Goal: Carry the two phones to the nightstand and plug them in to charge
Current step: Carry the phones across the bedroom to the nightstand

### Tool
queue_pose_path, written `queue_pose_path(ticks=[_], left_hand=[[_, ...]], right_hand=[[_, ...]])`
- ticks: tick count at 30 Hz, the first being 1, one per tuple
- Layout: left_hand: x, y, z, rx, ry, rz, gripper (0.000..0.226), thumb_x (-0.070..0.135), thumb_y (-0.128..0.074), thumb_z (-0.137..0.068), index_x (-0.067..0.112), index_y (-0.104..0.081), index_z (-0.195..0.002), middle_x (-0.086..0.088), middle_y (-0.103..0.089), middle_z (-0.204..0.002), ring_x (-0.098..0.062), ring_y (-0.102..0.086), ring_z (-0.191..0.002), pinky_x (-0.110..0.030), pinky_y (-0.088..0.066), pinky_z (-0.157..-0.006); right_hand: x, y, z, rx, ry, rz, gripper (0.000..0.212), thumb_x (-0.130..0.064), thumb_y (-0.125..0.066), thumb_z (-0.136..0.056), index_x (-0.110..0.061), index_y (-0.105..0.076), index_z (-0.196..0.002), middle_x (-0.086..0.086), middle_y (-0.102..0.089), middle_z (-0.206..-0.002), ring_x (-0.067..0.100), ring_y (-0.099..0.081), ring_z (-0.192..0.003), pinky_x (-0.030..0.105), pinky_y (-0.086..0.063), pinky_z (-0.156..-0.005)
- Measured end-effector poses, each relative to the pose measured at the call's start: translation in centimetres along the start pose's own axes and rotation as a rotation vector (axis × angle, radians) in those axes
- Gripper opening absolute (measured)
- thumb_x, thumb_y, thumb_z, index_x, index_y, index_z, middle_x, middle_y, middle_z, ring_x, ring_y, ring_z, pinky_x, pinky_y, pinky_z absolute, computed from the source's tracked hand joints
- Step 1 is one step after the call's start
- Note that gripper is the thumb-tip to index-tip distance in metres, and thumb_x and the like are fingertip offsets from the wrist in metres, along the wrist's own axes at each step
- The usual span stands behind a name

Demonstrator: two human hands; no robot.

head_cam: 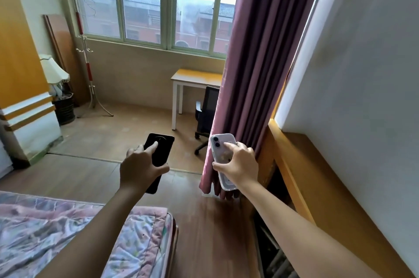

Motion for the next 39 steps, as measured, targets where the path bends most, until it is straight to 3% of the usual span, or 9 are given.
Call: queue_pose_path(ticks=[15,24,28,34,39], left_hand=[[0.3,-10.2,-20.3,0.013,0.077,-0.016,0.074,0.041,-0.074,-0.061,0.026,-0.055,-0.131,-0.009,-0.065,-0.103,-0.034,-0.052,-0.097,-0.037,-0.045,-0.068],[1.1,-16.9,-28.3,0.081,0.257,-0.058,0.075,0.041,-0.074,-0.063,0.027,-0.053,-0.133,-0.011,-0.064,-0.112,-0.034,-0.051,-0.106,-0.037,-0.047,-0.074],[1.1,-18.2,-31.0,0.098,0.332,-0.089,0.074,0.042,-0.074,-0.065,0.026,-0.053,-0.134,-0.009,-0.063,-0.117,-0.033,-0.050,-0.109,-0.037,-0.047,-0.074],[-1.8,-18.7,-35.9,0.158,0.410,-0.176,0.074,0.044,-0.074,-0.065,0.025,-0.053,-0.134,-0.010,-0.064,-0.114,-0.033,-0.051,-0.104,-0.035,-0.045,-0.070],[-5.3,-19.4,-41.2,0.189,0.512,-0.162,0.074,0.043,-0.072,-0.068,0.025,-0.050,-0.137,-0.011,-0.058,-0.129,-0.034,-0.048,-0.113,-0.038,-0.047,-0.078]], right_hand=[[2.0,-7.2,-22.9,-0.041,0.065,0.017,0.073,-0.047,-0.075,-0.064,-0.035,-0.051,-0.132,-0.003,-0.049,-0.136,0.021,-0.042,-0.119,0.033,-0.047,-0.086],[5.6,-11.7,-37.2,-0.143,0.196,-0.034,0.070,-0.047,-0.075,-0.063,-0.036,-0.053,-0.129,-0.005,-0.052,-0.132,0.021,-0.043,-0.116,0.033,-0.045,-0.084],[4.7,-13.9,-42.6,-0.193,0.270,-0.056,0.068,-0.046,-0.076,-0.063,-0.036,-0.055,-0.127,-0.004,-0.053,-0.129,0.022,-0.043,-0.115,0.031,-0.043,-0.079],[1.9,-19.1,-48.7,-0.258,0.359,-0.163,0.054,-0.043,-0.076,-0.060,-0.037,-0.063,-0.112,-0.006,-0.058,-0.108,0.021,-0.045,-0.102,0.030,-0.041,-0.067],[-1.2,-24.5,-53.9,-0.296,0.412,-0.164,0.052,-0.045,-0.074,-0.059,-0.039,-0.062,-0.109,-0.008,-0.058,-0.105,0.018,-0.045,-0.099,0.028,-0.036,-0.066]])
Point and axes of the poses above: each hand's wrist, its own z-axis away from the middle knuckle, its own y-axis out of the back of the hand, x = y × z, the point moved 2 cm from there along -z, towards the middle knuckle
